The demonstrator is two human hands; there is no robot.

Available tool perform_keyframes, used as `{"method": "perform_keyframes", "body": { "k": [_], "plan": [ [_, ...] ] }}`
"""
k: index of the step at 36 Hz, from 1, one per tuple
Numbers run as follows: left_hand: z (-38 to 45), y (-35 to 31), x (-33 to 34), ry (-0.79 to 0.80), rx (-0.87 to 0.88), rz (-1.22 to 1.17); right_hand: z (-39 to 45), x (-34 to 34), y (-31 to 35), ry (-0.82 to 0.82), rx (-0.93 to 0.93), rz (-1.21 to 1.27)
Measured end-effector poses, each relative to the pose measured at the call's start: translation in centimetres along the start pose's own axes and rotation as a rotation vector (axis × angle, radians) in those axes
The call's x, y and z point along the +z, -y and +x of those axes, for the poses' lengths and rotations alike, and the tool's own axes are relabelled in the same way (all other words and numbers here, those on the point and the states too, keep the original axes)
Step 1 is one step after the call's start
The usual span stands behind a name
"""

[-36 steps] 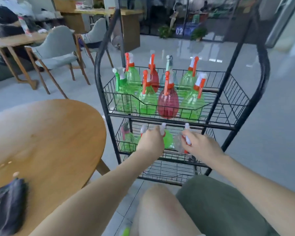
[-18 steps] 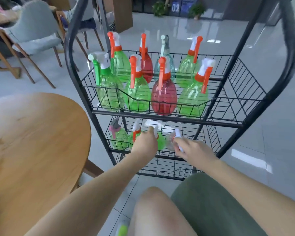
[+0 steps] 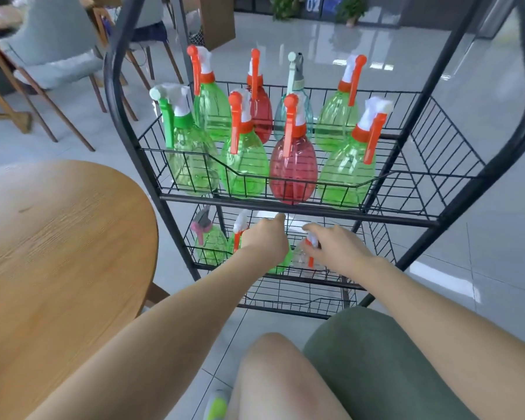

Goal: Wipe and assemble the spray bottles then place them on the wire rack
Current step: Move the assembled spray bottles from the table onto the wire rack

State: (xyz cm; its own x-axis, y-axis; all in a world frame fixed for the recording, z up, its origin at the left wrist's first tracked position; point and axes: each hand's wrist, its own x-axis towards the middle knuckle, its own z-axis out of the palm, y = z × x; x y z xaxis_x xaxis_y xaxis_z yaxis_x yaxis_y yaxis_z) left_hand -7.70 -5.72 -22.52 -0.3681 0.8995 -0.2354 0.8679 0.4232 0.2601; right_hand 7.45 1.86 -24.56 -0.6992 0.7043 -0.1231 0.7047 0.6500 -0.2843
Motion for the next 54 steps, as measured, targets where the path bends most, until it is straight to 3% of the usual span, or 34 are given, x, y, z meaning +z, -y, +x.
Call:
{"method": "perform_keyframes", "body": {
  "k": [10,19,29,37,44,50,54],
  "plan": [
    [-1.7,0.8,-0.5,0.017,-0.004,-0.024,-2.4,-2.3,1.5,0.039,0.032,-0.098],
    [-8.9,3.9,-2.1,-0.086,0.050,0.019,-6.0,-3.1,4.9,-0.084,-0.040,-0.178],
    [-22.0,11.9,-7.3,-0.217,-0.075,0.012,-9.1,-2.3,20.7,-0.115,-0.323,-0.140],
    [-32.7,22.2,-9.4,-0.374,-0.292,-0.049,-11.4,0.6,35.0,-0.086,-0.538,-0.004],
    [-38.0,30.5,-8.8,-0.449,-0.538,-0.162,-11.4,4.2,43.2,-0.004,-0.461,0.173],
    [-38.4,33.6,-8.0,-0.392,-0.576,-0.350,-10.1,6.1,46.8,0.066,-0.289,0.275],
    [-37.9,34.1,-7.7,-0.344,-0.560,-0.349,-9.8,6.3,47.9,0.106,-0.189,0.277]
  ]
}}
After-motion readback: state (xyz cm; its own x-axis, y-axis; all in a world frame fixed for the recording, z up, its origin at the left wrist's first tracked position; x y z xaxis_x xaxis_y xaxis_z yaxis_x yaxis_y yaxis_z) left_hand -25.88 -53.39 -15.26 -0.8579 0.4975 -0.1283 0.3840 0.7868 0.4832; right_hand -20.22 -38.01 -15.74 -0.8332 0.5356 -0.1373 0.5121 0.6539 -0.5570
